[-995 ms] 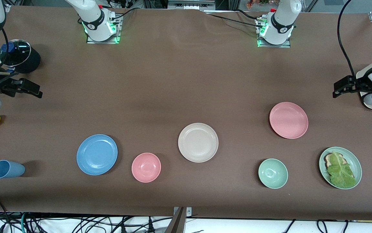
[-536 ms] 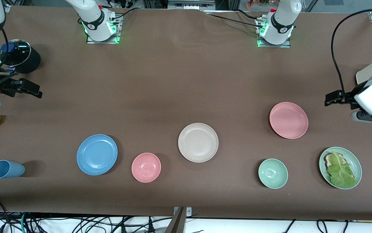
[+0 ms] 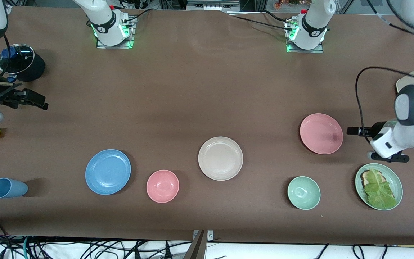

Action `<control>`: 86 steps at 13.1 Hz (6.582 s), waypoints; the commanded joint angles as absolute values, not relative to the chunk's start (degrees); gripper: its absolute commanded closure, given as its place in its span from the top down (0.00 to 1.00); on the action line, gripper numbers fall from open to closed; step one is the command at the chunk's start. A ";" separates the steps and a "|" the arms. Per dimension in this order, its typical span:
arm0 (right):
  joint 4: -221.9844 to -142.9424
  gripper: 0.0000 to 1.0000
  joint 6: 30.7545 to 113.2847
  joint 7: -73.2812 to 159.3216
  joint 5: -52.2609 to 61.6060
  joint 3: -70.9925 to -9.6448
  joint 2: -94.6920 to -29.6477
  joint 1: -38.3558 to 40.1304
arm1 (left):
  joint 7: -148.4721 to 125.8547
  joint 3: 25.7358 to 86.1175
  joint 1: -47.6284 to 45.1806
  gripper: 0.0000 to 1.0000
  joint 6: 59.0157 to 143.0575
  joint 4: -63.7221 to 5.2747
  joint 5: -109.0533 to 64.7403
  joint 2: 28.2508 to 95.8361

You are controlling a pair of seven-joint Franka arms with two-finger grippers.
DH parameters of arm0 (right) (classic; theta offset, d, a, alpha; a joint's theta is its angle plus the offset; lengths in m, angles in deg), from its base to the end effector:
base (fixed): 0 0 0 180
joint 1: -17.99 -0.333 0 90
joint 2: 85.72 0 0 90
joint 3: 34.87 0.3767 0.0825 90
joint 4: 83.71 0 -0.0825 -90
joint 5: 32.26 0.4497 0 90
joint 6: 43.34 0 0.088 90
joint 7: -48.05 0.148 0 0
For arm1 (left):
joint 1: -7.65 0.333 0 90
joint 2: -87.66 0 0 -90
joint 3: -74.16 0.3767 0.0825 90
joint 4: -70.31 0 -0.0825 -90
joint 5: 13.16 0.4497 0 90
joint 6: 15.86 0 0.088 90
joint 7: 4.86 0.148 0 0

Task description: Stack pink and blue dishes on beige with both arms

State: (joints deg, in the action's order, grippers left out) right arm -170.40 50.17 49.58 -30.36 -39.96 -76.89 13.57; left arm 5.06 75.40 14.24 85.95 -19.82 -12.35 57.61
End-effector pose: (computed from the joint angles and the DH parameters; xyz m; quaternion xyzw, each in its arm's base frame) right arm 0.6776 0.0009 0.5808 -0.9996 0.0201 0.0173 0.0096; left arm 0.7204 0.0992 0.2949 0.9869 -0.0211 -0.1595 0.0126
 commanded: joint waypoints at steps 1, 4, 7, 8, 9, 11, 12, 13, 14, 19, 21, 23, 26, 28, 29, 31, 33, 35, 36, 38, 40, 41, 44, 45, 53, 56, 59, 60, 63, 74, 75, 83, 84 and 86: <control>-169.93 1.00 52.10 48.93 -30.33 -39.88 -75.71 13.94 | 8.75 74.78 16.44 1.00 89.85 -20.55 -13.42 54.80; -169.66 1.00 53.69 48.32 -30.33 -39.79 -71.24 14.03 | 9.20 74.69 16.97 1.00 103.71 -32.92 -13.52 56.89; -169.49 1.00 54.22 48.75 -30.85 -39.88 -67.45 14.12 | 9.56 74.69 17.05 1.00 112.52 -40.23 -13.60 57.69; -169.49 1.00 54.57 48.76 -31.12 -39.88 -65.70 14.12 | 9.56 74.60 17.05 0.94 113.94 -41.38 -13.60 57.43; -169.49 1.00 55.36 48.67 -31.21 -39.88 -64.99 14.21 | 9.64 74.60 17.14 0.62 114.21 -41.40 -13.60 57.17; -169.49 1.00 58.16 48.67 -31.21 -39.88 -61.57 14.91 | 9.73 74.69 17.32 0.00 113.60 -40.87 -13.52 57.17; -169.31 1.00 61.31 48.67 -30.95 -39.97 -58.33 15.00 | 9.73 74.69 17.32 0.00 113.51 -40.69 -13.43 57.17; -169.14 1.00 64.30 48.49 -30.94 -39.97 -56.91 15.95 | 9.73 74.69 17.14 0.00 113.43 -40.26 -13.34 57.17; -169.13 1.00 67.20 48.40 -31.03 -39.88 -55.50 16.14 | 9.64 74.60 16.88 0.00 113.16 -40.08 -13.34 57.08; -164.22 1.00 81.89 48.93 -30.59 -39.09 -43.11 13.69 | 8.68 74.25 16.18 0.00 110.72 -37.45 -13.60 56.73; -164.21 1.00 82.78 48.49 -30.42 -39.00 -42.31 13.50 | 7.37 72.68 16.18 0.00 104.67 -33.33 -17.18 56.90; -164.21 0.99 84.88 48.84 -30.15 -38.91 -40.73 13.50 | 1.59 70.40 15.74 0.00 97.81 -28.06 -18.61 57.16; -164.30 0.99 88.67 48.58 -29.80 -39.00 -38.27 14.03 | -10.00 64.17 15.56 0.00 90.41 -20.93 -21.67 57.17; -164.65 0.99 88.67 48.58 -29.80 -38.91 -38.26 14.12 | -19.66 59.07 14.69 0.00 90.57 -19.87 -23.18 56.82; -164.91 0.99 88.76 48.58 -29.71 -38.91 -38.26 14.03 | -23.71 57.92 12.85 0.00 90.92 -19.43 -23.36 55.95; -165.70 0.90 88.76 48.58 -29.71 -38.91 -38.17 14.03 | -29.35 57.99 6.71 0.00 93.45 -16.97 -23.62 53.32; -165.79 0.69 88.76 47.97 -29.71 -38.91 -37.82 14.12 | -35.24 58.17 1.35 0.00 99.68 -14.95 -23.27 49.19; -165.97 0.45 88.68 47.70 -29.63 -38.91 -37.82 14.12 | -38.50 58.61 -2.70 0.00 103.21 -12.75 -22.92 45.58; -166.32 0.37 88.67 47.79 -29.62 -38.91 -37.82 14.12 | -39.56 59.04 -4.29 0.00 105.32 -11.96 -22.92 44.00; -166.58 0.22 88.67 47.79 -29.54 -38.91 -37.82 14.12 | -41.24 60.71 -6.58 0.00 107.97 -10.99 -22.83 41.97; -166.76 0.09 88.67 47.70 -28.40 -38.91 -37.82 14.12 | -40.81 61.86 -6.85 0.57 107.98 -10.90 -22.83 42.05; -166.85 0.00 88.67 47.70 -28.39 -38.91 -37.82 14.12 | -40.89 61.95 -6.76 1.00 107.71 -10.38 -22.31 42.40; -166.50 0.00 87.89 46.83 -28.39 -38.83 -38.35 13.94 | -40.98 62.38 -5.28 1.00 106.14 -10.19 -20.90 44.15; -166.15 0.00 87.10 46.82 -28.48 -38.39 -38.70 13.77 | -40.81 62.74 -4.23 1.00 104.04 -10.11 -20.72 44.68; -148.59 0.00 63.73 47.08 -28.57 -33.03 -40.46 12.45 | -20.89 62.56 12.20 1.00 86.64 -10.19 -17.47 50.92; -146.20 0.00 60.99 53.90 -28.57 -30.05 -40.46 10.08 | -12.34 62.65 17.92 1.00 79.87 -10.19 -16.68 53.37; -146.20 0.00 61.60 69.27 -28.57 -25.22 -40.46 7.19 | -12.07 62.30 19.51 1.00 75.73 -10.98 -13.28 59.69; -146.20 0.00 61.78 74.19 -28.57 -24.24 -40.37 5.61 | -12.07 62.65 18.47 1.00 75.55 -12.81 -9.77 63.72; -146.72 0.00 65.36 87.91 -29.09 -24.15 -39.58 -1.59 | -12.24 65.53 15.75 1.00 75.63 -16.60 -8.85 71.46; -152.00 0.00 84.19 106.41 -30.41 -24.50 -33.52 -11.11 | 2.08 75.48 9.67 1.00 75.02 -19.43 -13.43 82.48; -151.91 0.00 84.71 106.24 -30.42 -24.59 -33.43 -11.02 | 2.09 75.48 9.67 1.00 75.02 -19.42 -13.43 82.48; -151.82 0.50 87.44 105.45 -30.85 -25.82 -32.72 -11.02 | 2.00 75.48 9.94 1.00 75.02 -19.16 -13.52 82.48; -151.73 0.58 87.18 105.36 -31.20 -25.82 -33.07 -11.02 | 1.48 75.40 9.85 1.00 75.02 -19.25 -13.52 82.48; -151.47 0.63 85.35 105.01 -31.21 -26.60 -34.30 -10.49 | 1.21 75.31 9.67 1.00 75.02 -19.25 -13.52 82.30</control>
State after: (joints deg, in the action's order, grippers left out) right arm -151.69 86.75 105.34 -30.50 -26.04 -32.90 -10.91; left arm 0.63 74.93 10.02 74.88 -18.53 -12.31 81.66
